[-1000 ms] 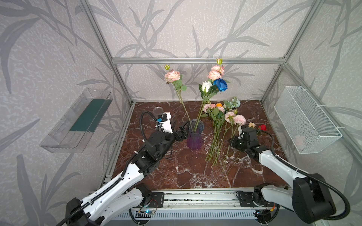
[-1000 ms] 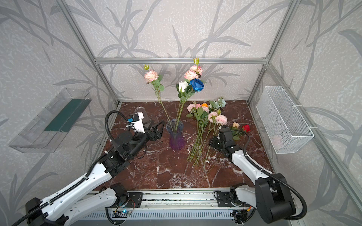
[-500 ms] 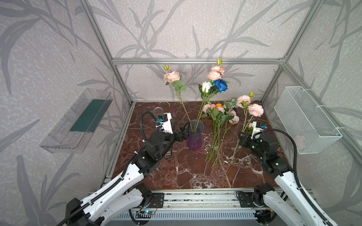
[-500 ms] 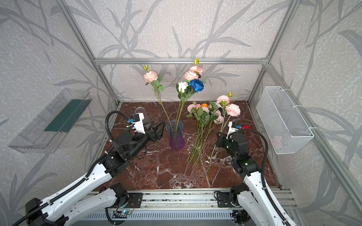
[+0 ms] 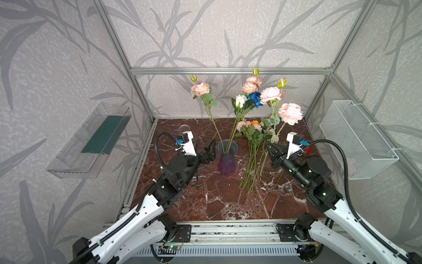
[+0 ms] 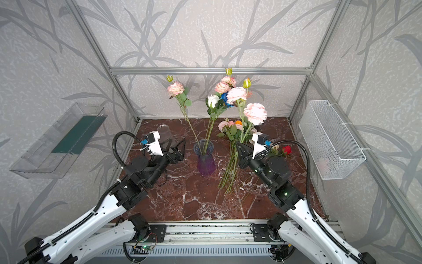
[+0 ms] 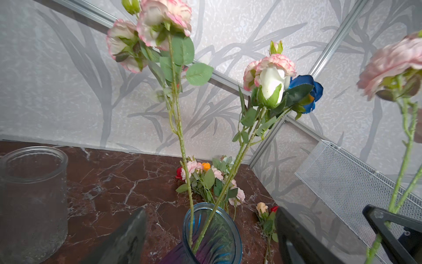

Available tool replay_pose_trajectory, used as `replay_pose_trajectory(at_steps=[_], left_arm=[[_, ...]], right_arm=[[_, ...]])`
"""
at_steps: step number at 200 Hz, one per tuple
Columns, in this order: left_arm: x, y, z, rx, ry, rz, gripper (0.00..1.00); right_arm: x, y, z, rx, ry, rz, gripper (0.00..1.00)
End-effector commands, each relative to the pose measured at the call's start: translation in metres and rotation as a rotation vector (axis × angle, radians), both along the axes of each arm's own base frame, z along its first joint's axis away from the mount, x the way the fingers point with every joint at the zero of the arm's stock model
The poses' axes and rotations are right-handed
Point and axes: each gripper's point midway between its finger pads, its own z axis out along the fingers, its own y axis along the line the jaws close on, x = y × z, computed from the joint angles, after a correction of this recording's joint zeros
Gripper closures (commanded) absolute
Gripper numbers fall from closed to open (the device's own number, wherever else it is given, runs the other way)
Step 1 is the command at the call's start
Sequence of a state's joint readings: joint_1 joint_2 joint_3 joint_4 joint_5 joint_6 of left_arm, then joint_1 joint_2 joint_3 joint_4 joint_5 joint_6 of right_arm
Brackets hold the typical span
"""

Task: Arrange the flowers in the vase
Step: 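Carry the pink roses over the purple vase and lower their stems in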

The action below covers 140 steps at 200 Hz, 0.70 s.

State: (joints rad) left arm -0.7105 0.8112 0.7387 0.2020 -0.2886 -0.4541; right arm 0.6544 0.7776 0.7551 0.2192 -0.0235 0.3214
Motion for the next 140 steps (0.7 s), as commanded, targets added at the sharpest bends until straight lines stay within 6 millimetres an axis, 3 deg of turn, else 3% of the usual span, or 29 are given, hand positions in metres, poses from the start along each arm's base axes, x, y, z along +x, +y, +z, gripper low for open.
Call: replay_pose_trajectory(at_steps=[1, 39, 64, 112, 140], left_arm=[[0.002, 0.030, 0.001, 0.010, -0.011, 0.154, 0.12], [0.002, 0.057, 0.001, 0.013, -0.007, 0.288, 0.12], [0.001, 0.057, 0.003, 0.016, -0.014, 0.284, 0.12], [0.000, 0.057, 0.006, 0.010, -0.024, 0.274, 0.12], [-0.001, 0.056, 0.007, 0.006, -0.025, 0.268, 0.12]], right_arm=[[-0.004, 0.021, 0.056, 0.027, -0.200, 0.011, 0.96], [-0.002, 0.073, 0.097, 0.063, -0.303, 0.108, 0.97], [0.016, 0.095, 0.102, 0.074, -0.330, 0.099, 0.97], [0.055, 0.127, 0.084, 0.003, -0.352, 0.041, 0.97], [0.071, 0.137, 0.058, -0.052, -0.327, 0.012, 0.97]])
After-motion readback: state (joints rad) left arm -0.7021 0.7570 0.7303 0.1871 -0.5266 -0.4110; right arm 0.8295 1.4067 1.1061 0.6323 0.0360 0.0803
